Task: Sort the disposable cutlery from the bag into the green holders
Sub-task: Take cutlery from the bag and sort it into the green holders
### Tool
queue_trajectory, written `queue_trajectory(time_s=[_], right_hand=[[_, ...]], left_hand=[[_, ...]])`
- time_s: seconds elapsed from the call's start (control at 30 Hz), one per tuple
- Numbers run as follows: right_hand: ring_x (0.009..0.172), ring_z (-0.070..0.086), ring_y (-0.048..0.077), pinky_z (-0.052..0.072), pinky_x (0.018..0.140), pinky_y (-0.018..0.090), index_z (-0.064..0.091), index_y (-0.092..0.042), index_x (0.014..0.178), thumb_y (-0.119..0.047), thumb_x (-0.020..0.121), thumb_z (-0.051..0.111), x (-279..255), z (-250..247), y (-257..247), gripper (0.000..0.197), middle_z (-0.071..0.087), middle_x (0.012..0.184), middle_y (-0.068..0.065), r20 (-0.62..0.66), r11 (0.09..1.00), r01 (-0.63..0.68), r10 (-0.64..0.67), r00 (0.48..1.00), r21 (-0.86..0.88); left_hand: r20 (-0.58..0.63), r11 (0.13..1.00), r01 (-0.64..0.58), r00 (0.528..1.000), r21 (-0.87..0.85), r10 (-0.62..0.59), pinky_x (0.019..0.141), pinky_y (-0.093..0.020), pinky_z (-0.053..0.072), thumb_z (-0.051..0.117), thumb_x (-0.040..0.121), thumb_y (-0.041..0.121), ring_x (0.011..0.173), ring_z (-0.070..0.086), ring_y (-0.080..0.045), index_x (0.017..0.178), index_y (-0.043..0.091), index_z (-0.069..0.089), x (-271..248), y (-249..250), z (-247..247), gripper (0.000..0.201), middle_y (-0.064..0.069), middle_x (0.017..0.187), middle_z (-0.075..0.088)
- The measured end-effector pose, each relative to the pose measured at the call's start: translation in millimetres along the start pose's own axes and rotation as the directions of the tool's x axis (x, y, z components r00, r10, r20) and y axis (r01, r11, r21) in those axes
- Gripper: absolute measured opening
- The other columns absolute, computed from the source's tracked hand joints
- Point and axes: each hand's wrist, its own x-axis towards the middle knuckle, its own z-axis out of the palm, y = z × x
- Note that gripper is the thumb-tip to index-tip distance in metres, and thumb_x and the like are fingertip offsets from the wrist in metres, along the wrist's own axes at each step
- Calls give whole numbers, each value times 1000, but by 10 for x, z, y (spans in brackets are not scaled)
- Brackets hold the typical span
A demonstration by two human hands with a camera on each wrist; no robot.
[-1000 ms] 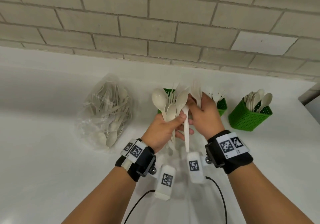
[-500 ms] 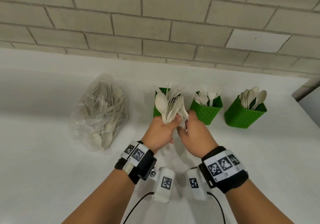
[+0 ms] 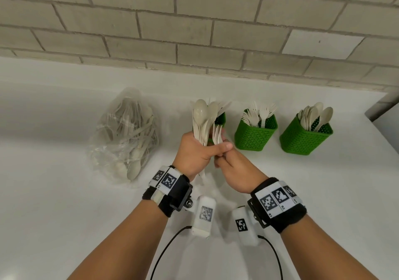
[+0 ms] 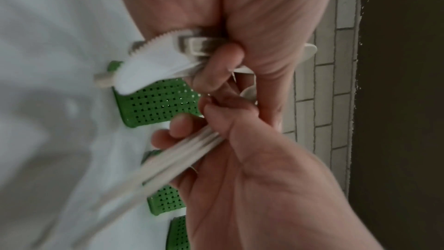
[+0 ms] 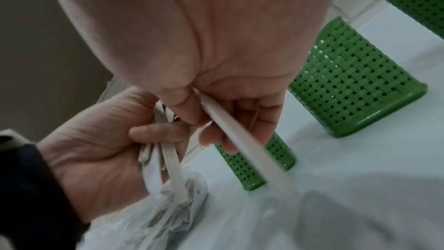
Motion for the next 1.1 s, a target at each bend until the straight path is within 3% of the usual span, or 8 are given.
queue_trajectory(time_s=[0.13,0.23,0.33,0.47,0.57,0.7,0.9,1.1], right_hand=[[109,53,22,46,99,40,48,-22,130,-43,99,33,6,26,143,40,52,119,8,28,955,-41,51,998,-295],[77,57,6,46,72,16,64,-21,104,-32,99,49,-46,-72,80,19,56,98,6,-6,983,-44,44,999,-178],[53,56,3,43,53,13,69,-13,89,-22,95,60,-69,-173,29,14,55,89,6,-13,998,-35,34,999,-53],[64,60,12,49,62,29,71,-10,89,-21,93,63,-59,-168,109,15,60,88,2,4,991,-70,71,997,-110],[66,55,2,43,67,27,60,-28,78,-15,92,61,-56,-109,180,20,57,77,-13,65,987,-78,88,994,-140],[75,57,4,48,71,25,66,-18,86,-17,90,64,-63,-66,210,5,61,86,-8,-13,995,-22,21,1000,-95],[64,56,-1,44,64,19,60,-39,74,-12,87,67,-100,-29,268,31,61,72,-15,-97,1000,-8,5,995,-27],[61,58,-3,40,60,8,70,-29,75,-10,83,73,-150,-93,218,20,65,63,-21,-151,1000,0,2,988,14]], left_hand=[[-13,994,-5,1000,112,6,70,-27,54,85,68,2,75,66,-14,87,10,71,11,-38,-79,25,4,76,70],[54,995,36,998,93,-41,64,-24,52,81,72,-1,73,65,-15,92,7,71,-14,9,-134,24,-3,80,68],[122,994,55,990,96,-67,52,-12,45,74,77,-7,55,60,-3,108,-4,66,-49,90,-153,33,-10,84,67],[177,983,83,978,162,-112,51,-9,45,72,80,-7,52,60,1,111,-7,65,-61,129,-148,32,-12,89,69],[216,965,134,959,226,-183,44,-6,39,69,82,-10,45,56,4,114,-11,63,-91,117,-107,32,-22,102,67],[190,955,127,965,266,-181,39,-13,36,74,80,-3,41,49,-1,111,-7,66,-63,102,-93,32,-37,103,64],[203,958,74,970,276,-133,48,-10,44,71,80,-10,52,60,-2,111,-14,62,-76,107,-80,32,-35,104,65],[219,915,-34,974,402,-60,74,-32,58,81,76,7,78,69,-17,97,0,71,-53,7,-182,25,-11,86,74]])
